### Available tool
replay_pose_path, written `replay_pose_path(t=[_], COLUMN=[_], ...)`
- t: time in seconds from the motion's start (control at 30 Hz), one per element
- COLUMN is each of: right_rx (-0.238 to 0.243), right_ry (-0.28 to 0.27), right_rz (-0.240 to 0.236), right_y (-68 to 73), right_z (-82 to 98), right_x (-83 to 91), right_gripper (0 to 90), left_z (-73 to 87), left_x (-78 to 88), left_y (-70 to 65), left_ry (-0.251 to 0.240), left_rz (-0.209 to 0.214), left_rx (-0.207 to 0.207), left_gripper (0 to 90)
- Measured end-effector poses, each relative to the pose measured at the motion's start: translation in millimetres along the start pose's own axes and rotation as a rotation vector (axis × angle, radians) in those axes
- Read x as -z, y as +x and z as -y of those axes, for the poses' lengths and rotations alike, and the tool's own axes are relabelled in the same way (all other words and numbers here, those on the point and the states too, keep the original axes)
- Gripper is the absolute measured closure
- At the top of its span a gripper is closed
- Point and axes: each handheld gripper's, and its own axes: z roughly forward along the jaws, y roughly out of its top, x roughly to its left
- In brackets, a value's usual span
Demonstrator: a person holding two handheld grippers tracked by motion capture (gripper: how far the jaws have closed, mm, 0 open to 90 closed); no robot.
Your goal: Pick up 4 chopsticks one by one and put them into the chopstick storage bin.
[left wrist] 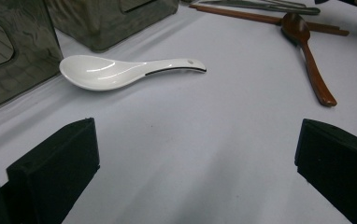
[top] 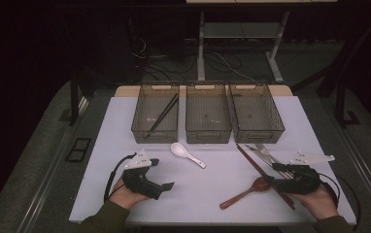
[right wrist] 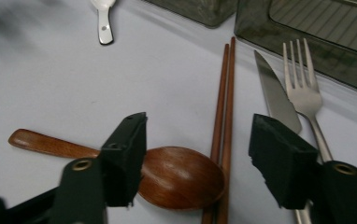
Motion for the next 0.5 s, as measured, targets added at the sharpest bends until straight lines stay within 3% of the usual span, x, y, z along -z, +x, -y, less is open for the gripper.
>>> replay_pose_path(t=[0.1,0.3,0.5], right_rx=[-0.023,-0.025,-0.015], right_ry=[0.024,0.105,0.159], right_rz=[0.006,0.026,0.045], right_y=[-3.7,-8.3,-9.7], right_z=[1.6,11.5,18.5], right_x=[3.5,9.5,12.7], right_gripper=[46.8,61.9,70.8], left_z=[1.0,1.4,1.5], left_x=[-1.5,-1.5,-1.1], left_y=[0.1,-0.3,0.6], left_ry=[0.019,0.016,0.010], left_rz=[0.004,0.013,0.011], left_rx=[-0.011,-0.011,-0.011], left_gripper=[0.0,0.0,0.0])
